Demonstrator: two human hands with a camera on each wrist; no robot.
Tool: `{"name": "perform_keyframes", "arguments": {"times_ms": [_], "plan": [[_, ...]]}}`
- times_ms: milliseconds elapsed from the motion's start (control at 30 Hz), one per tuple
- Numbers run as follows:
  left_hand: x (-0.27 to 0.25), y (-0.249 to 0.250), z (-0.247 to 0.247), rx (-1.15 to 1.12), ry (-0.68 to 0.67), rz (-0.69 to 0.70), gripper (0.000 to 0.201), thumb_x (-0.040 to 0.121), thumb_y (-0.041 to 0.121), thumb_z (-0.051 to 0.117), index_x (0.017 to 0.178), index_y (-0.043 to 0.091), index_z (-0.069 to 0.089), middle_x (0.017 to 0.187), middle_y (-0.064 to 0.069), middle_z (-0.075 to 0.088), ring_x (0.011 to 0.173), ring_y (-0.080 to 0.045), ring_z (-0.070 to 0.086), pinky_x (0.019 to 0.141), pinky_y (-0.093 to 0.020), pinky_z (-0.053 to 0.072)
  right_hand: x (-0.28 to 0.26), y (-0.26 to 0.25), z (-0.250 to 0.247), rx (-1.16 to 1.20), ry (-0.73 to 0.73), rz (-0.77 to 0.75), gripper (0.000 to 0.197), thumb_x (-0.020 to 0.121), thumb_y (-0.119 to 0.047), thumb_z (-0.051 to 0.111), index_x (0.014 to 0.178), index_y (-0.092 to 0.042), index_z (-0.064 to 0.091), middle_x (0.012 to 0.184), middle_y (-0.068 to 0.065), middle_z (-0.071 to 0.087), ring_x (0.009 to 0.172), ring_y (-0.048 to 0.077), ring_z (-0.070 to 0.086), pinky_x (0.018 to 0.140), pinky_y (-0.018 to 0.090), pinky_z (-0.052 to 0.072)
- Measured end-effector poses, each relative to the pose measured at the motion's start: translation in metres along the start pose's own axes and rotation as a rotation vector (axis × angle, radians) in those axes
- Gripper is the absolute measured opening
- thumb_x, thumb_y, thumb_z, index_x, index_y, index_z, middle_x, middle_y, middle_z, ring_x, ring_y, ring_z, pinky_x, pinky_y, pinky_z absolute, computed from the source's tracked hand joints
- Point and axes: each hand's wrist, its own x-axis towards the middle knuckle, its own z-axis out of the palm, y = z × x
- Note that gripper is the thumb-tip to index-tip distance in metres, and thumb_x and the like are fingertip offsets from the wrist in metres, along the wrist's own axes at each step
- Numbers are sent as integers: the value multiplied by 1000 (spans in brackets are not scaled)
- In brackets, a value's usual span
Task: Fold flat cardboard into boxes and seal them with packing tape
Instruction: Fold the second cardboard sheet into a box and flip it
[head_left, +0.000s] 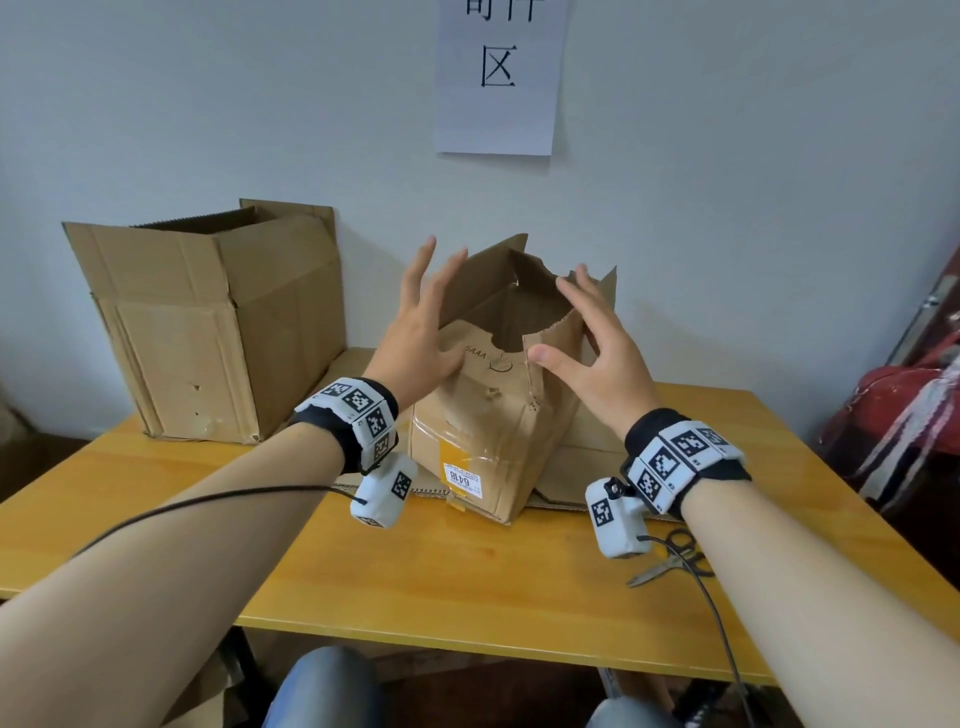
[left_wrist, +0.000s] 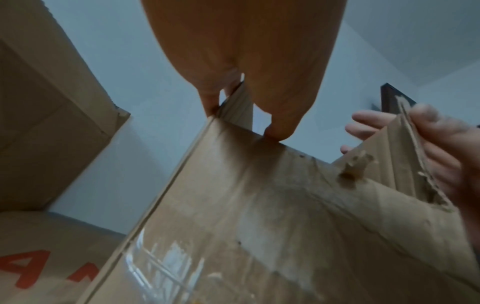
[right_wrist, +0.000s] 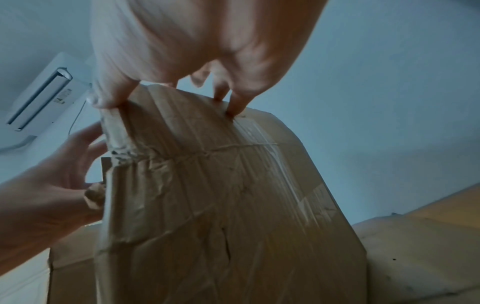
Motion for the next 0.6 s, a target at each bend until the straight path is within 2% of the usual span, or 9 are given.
{"name": "perform_keyframes", "arguments": {"times_ms": [100, 167, 200, 233, 267, 300, 367, 500, 600], "plan": [[0, -1, -2, -11, -64, -47, 87, 84, 2, 67, 154, 37, 27, 164, 12, 8, 116, -10, 54, 57, -19, 55, -2, 3, 1, -19, -59, 0, 47, 89, -47, 68, 133, -35, 55, 164, -18, 21, 152, 2, 13, 113, 26, 24], [0, -1, -1, 43, -112, -101, 82, 84, 5, 69, 151, 36, 33, 162, 10, 9, 96, -16, 62, 42, -15, 47, -3, 5, 2, -20, -71, -6, 37, 89, -45, 70, 122, -32, 60, 162, -17, 27, 152, 2, 11, 114, 28, 21], [0, 1, 0, 104, -130, -147, 80, 83, 8, 71, 149, 36, 35, 162, 8, 8, 98, -19, 63, 48, -18, 51, -4, 5, 3, -25, -80, -12, 36, 88, -45, 71, 120, -30, 60, 162, -17, 29, 152, 1, 11, 113, 27, 20], [2, 2, 2, 193, -138, -198, 79, 81, 12, 72, 148, 36, 36, 162, 4, 7, 116, -26, 58, 71, -31, 59, -4, 5, 3, -31, -91, -16, 36, 88, -44, 72, 119, -30, 61, 161, -17, 30, 152, 1, 11, 112, 26, 19], [4, 3, 4, 304, -132, -227, 79, 79, 14, 72, 147, 35, 37, 163, 0, 6, 138, -33, 39, 102, -50, 48, -4, 4, 4, -32, -97, -16, 36, 87, -44, 73, 119, -30, 61, 161, -17, 31, 152, 0, 11, 111, 24, 19], [7, 6, 6, 406, -107, -220, 78, 78, 16, 71, 146, 34, 38, 164, -4, 4, 150, -38, 15, 118, -64, 21, -4, 4, 4, -28, -91, -14, 36, 87, -44, 73, 119, -30, 62, 159, -17, 33, 151, 0, 13, 111, 23, 18], [15, 15, 5, 514, 9, -122, 69, 78, 18, 67, 142, 28, 45, 164, -10, 8, 153, -37, -5, 118, -65, -4, -3, 4, 2, -10, -43, -33, 32, 88, -48, 69, 116, -32, 65, 153, -17, 43, 149, 1, 21, 112, 24, 19], [36, 43, 1, 246, 63, -12, 49, 85, 6, 56, 133, 17, 56, 150, -6, 43, 152, -27, 17, 124, -40, 16, -3, 8, -4, 47, 99, -89, 20, 95, -45, 57, 104, -36, 72, 129, -18, 64, 134, 2, 43, 107, 15, 29], [52, 66, 3, 36, -20, -118, 40, 91, 4, 49, 126, 20, 61, 134, 0, 56, 132, -17, 44, 107, -29, 39, -7, 6, -8, 65, 114, -123, 18, 94, -38, 57, 94, -33, 75, 113, -19, 70, 126, 3, 49, 99, 7, 32]]}}
